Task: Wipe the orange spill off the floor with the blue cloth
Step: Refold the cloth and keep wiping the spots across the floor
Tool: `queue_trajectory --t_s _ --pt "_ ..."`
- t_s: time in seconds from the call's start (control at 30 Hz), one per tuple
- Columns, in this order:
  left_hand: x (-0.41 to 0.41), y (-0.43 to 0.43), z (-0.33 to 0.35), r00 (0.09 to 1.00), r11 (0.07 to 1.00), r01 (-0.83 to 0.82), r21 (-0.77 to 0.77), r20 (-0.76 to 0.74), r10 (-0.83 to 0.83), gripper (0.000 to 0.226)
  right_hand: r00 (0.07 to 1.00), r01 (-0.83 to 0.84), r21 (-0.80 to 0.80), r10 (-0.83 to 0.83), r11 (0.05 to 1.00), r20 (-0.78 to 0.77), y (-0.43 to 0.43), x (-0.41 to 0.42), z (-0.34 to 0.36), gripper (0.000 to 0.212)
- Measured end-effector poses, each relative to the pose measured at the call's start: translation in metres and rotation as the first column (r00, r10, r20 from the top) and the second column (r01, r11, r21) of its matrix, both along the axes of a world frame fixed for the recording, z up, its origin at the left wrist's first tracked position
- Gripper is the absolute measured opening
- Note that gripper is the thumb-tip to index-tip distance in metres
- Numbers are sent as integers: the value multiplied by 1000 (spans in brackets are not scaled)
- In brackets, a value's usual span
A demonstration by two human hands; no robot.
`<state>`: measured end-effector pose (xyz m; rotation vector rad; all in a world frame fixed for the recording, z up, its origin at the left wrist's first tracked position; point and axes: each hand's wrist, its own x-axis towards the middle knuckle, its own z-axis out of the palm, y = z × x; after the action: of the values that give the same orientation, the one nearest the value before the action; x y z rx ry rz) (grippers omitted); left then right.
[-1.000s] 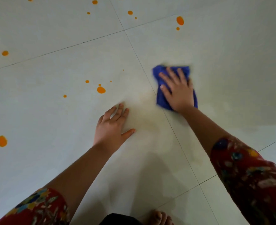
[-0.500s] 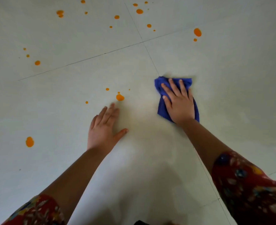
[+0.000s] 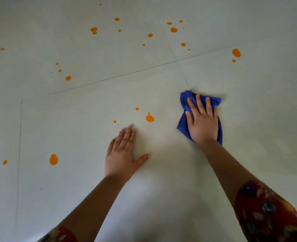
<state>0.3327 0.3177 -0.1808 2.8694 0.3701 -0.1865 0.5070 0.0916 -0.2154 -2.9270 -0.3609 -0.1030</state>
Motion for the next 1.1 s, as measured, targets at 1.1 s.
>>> queue_trajectory --t_s 1.1 --pt "-19 85 14 990 992 -97 83 -96 104 111 862 -504 -11 503 863 -67 179 -46 10 51"
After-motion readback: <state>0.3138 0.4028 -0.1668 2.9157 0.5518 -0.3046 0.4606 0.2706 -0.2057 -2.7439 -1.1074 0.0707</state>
